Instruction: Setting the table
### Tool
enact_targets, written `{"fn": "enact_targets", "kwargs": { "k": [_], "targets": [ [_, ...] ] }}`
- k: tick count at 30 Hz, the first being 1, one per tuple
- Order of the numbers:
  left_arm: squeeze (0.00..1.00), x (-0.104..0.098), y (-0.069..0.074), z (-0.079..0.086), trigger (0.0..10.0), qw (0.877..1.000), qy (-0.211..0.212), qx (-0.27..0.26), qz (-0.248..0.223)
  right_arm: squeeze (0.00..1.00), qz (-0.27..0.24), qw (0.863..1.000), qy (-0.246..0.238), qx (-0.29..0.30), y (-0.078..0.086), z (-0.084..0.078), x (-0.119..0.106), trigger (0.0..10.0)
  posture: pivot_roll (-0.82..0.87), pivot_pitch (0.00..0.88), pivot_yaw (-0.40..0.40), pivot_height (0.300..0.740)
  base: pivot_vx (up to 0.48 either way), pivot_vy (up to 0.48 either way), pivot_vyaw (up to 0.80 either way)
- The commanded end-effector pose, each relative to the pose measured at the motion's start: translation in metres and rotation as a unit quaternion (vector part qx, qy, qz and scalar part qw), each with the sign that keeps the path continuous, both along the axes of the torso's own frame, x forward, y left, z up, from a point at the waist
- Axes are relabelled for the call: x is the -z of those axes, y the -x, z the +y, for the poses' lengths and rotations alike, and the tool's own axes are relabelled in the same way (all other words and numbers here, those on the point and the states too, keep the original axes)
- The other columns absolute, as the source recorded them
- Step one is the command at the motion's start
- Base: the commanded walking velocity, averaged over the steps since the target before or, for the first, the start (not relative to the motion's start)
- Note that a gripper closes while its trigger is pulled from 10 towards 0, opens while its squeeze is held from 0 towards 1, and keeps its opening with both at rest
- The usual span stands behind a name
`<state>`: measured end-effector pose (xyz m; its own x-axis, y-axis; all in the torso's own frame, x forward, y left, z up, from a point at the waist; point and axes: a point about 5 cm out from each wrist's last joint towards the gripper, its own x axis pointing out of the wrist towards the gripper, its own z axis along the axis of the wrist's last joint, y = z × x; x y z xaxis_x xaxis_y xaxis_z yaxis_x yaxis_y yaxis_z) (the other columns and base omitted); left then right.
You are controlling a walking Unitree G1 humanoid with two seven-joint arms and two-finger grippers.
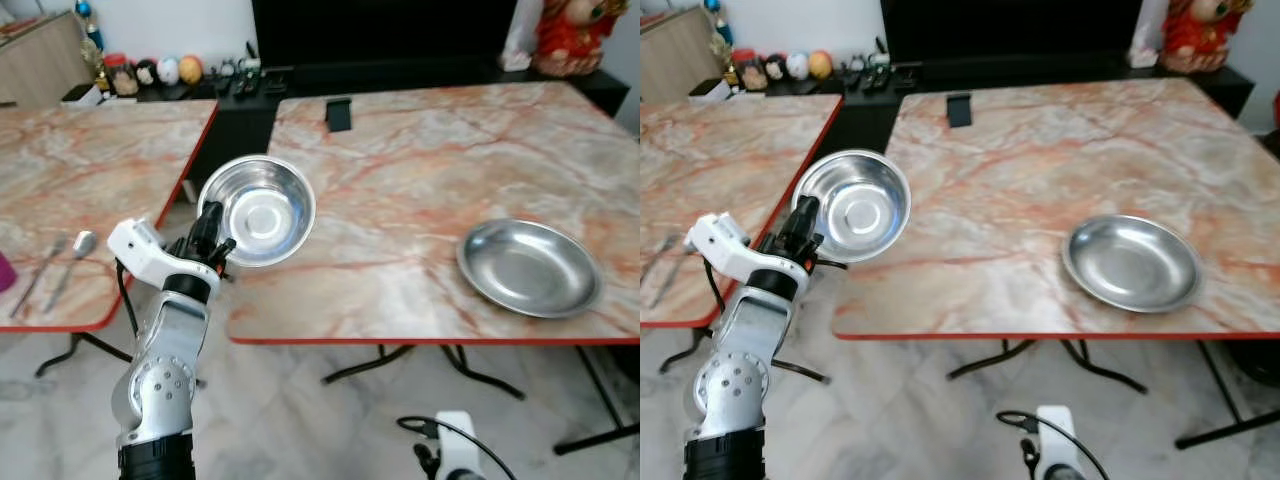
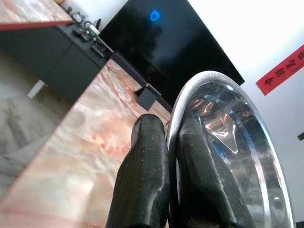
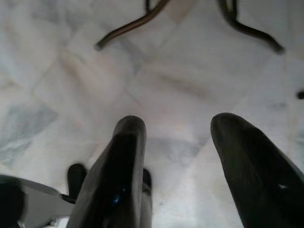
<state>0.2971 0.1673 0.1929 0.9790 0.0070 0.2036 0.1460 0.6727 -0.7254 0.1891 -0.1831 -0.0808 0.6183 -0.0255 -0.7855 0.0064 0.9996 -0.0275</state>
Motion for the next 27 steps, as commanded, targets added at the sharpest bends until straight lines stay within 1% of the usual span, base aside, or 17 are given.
{"fn": "enact_targets", "kwargs": {
  "k": [1,11,14,16,17,20,24,25,26,27],
  "targets": [
    [0.00,-0.003,0.002,0.007,10.0,1.000,-0.002,-0.013,-0.008,0.00,0.001,1.000,-0.013,-0.003,0.000,0.010,0.001,10.0,-0.05,0.000,0.053,0.723,0.000,-0.412,0.00],
    [0.00,-0.001,0.002,0.007,10.0,1.000,-0.004,-0.014,-0.005,0.00,0.000,1.000,-0.013,-0.004,-0.001,0.009,0.001,10.0,-0.05,0.000,0.048,0.723,0.000,-0.415,0.00],
    [0.00,0.000,0.003,0.008,10.0,1.000,-0.013,-0.013,-0.002,0.00,0.000,1.000,-0.012,-0.005,-0.001,0.009,0.000,10.0,-0.05,0.000,0.046,0.723,0.000,-0.415,0.00],
    [0.00,-0.001,0.003,0.010,10.0,1.000,-0.030,-0.009,0.000,0.00,0.000,1.000,-0.012,-0.005,-0.001,0.009,0.000,10.0,-0.05,0.000,0.043,0.723,0.000,-0.414,0.00],
    [0.00,-0.001,0.003,0.014,10.0,0.999,-0.051,-0.005,0.001,0.00,0.000,1.000,-0.012,-0.006,-0.001,0.009,0.000,10.0,-0.05,0.000,0.043,0.723,0.000,-0.412,0.00],
    [0.00,-0.001,0.003,0.016,10.0,0.998,-0.060,-0.004,0.002,0.00,0.000,1.000,-0.012,-0.006,-0.001,0.009,0.000,10.0,-0.05,0.000,0.043,0.723,0.000,-0.412,0.00],
    [0.00,-0.003,0.003,0.031,10.0,0.994,-0.111,-0.013,0.002,0.00,0.000,1.000,-0.012,-0.006,-0.001,0.009,0.000,10.0,-0.04,0.000,0.043,0.723,0.000,-0.411,0.00],
    [0.00,-0.003,0.003,0.031,10.0,0.994,-0.111,-0.013,0.002,0.00,0.000,1.000,-0.012,-0.006,-0.001,0.009,0.000,10.0,-0.04,0.000,0.043,0.723,0.000,-0.409,0.00],
    [0.00,-0.003,0.002,0.033,10.0,0.992,-0.124,-0.012,0.004,0.00,0.000,1.000,-0.012,-0.006,-0.002,0.009,0.000,10.0,-0.04,0.000,0.041,0.723,0.000,-0.401,0.00],
    [0.00,-0.003,0.002,0.033,10.0,0.992,-0.124,-0.012,0.004,0.00,0.000,1.000,-0.012,-0.006,-0.002,0.009,0.000,10.0,-0.04,0.000,0.041,0.723,0.000,-0.401,0.00]
  ]
}}
